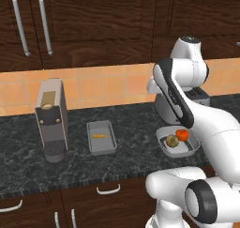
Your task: Take the meat container that has the shrimp and place it on the second highest rack of the freezer. Then take the vegetable container that has the onion and squash and place it on the highest rack of the freezer.
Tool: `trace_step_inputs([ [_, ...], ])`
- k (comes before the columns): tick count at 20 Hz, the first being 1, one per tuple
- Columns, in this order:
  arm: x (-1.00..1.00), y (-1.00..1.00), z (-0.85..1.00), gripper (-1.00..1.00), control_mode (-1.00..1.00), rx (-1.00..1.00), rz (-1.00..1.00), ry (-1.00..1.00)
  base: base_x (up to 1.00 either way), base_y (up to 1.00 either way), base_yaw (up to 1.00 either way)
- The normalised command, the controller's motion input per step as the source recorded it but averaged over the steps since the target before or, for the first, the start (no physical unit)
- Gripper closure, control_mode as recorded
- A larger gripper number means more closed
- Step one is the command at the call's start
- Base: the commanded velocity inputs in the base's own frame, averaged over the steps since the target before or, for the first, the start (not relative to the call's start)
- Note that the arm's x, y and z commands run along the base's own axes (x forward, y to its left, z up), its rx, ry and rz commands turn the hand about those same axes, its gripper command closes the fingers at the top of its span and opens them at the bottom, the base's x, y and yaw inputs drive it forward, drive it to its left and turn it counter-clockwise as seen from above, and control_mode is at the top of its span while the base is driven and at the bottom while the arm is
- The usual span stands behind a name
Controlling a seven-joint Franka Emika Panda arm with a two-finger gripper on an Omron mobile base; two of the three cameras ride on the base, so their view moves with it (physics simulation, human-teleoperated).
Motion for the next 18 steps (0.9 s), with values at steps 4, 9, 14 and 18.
trace_step_inputs([
  [4,-0.03,0.06,-0.02,-1.00,-1.00,0.00,0.00,0.00,0.00,0.00,0.00],
  [9,-0.03,0.59,-0.15,-1.00,-1.00,-0.04,-0.04,0.00,0.00,0.00,0.00],
  [14,0.00,0.93,-0.21,-1.00,-1.00,-0.06,-0.18,0.01,0.00,0.00,0.00],
  [18,0.01,0.86,-0.35,-1.00,-1.00,-0.02,-0.28,0.07,0.00,0.00,0.00],
])
